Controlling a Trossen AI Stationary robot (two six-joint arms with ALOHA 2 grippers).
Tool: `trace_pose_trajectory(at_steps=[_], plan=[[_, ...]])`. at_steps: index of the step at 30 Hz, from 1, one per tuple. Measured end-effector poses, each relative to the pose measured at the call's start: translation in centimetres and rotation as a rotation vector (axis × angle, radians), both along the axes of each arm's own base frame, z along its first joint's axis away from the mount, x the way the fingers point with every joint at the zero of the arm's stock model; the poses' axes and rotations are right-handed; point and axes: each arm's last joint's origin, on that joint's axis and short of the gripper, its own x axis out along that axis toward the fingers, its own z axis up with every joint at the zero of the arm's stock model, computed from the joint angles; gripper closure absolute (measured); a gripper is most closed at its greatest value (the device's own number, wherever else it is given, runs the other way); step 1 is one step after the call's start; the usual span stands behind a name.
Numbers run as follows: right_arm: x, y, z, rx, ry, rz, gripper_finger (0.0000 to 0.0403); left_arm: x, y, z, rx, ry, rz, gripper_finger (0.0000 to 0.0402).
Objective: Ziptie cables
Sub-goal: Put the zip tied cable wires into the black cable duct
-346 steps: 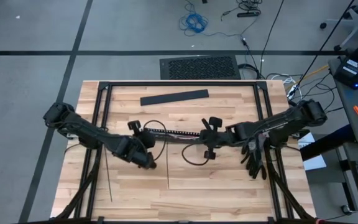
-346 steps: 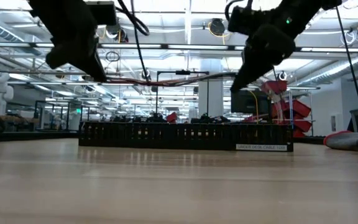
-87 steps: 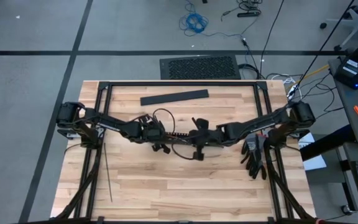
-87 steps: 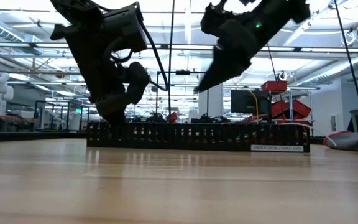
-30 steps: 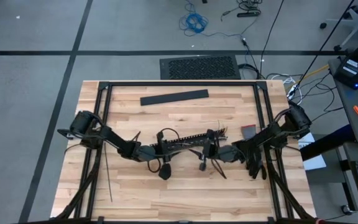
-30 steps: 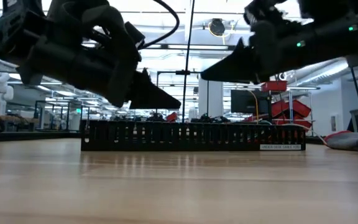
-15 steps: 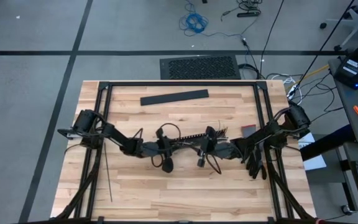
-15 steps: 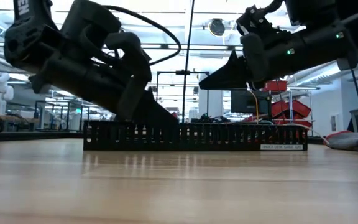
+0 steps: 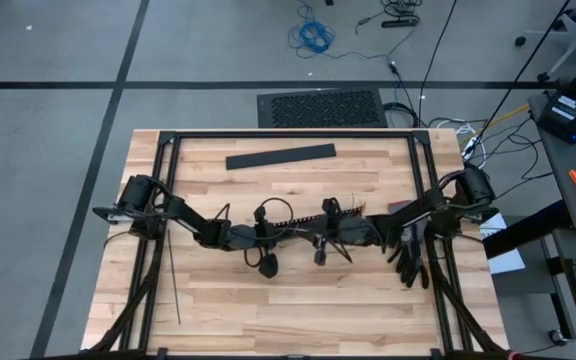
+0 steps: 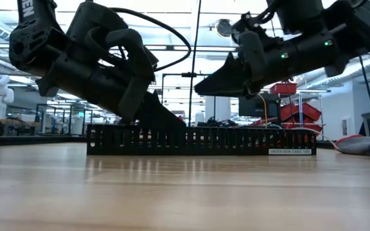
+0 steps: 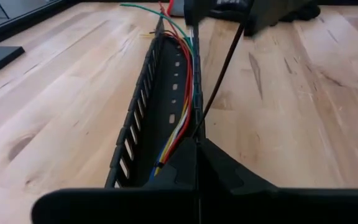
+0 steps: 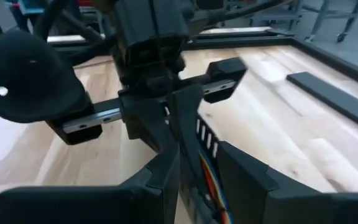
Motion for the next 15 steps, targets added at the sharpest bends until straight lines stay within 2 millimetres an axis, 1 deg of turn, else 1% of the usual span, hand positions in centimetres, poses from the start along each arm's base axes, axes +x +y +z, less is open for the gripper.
trace_pose_trajectory(at_steps=[7, 12, 15], plan=[[2.2, 0.2, -1.1, -0.030, 0.030, 0.001, 0.0300, 0.2, 0.0, 0.1, -0.015, 0.002, 0.007, 0.0396], [2.4, -0.2, -1.5, -0.020, 0.049, -0.019, 0.0303, 0.2, 0.0, 0.1, -0.034, 0.000, 0.015, 0.0398], [2.4, -0.2, -1.6, -0.012, 0.055, -0.021, 0.0318, 0.2, 0.1, 0.0, -0.052, -0.001, 0.027, 0.0398]])
